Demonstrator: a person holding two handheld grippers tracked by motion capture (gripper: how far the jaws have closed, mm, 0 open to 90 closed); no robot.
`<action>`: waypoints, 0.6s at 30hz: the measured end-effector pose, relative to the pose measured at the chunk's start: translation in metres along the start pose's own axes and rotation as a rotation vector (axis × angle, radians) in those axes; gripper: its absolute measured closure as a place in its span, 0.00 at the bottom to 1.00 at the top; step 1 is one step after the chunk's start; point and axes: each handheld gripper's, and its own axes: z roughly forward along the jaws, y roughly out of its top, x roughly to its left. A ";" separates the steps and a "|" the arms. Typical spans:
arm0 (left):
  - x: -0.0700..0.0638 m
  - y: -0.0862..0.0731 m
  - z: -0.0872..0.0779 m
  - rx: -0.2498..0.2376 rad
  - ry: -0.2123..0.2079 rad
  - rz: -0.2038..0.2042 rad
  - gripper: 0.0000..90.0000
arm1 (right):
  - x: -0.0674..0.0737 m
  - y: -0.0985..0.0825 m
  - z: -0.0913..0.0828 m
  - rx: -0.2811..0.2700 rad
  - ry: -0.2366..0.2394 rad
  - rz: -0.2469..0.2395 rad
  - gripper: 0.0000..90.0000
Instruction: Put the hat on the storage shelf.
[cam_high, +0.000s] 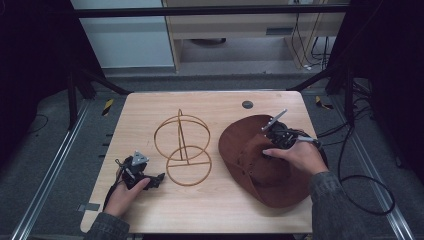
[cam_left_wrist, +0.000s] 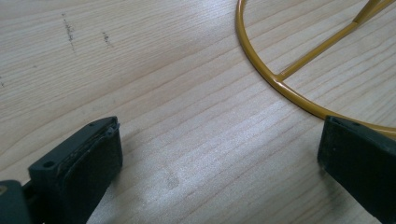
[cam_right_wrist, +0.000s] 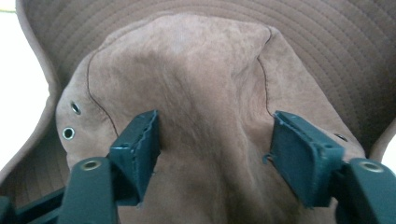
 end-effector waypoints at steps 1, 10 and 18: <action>0.000 0.000 0.000 0.000 0.000 0.000 0.00 | 0.000 -0.001 0.001 -0.003 0.005 0.000 0.43; 0.000 0.000 0.000 0.000 0.000 0.000 0.00 | -0.004 -0.008 0.003 0.017 0.030 -0.001 0.79; 0.000 0.000 0.000 0.000 0.000 0.000 0.00 | -0.006 -0.007 -0.003 0.000 0.046 0.007 0.98</action>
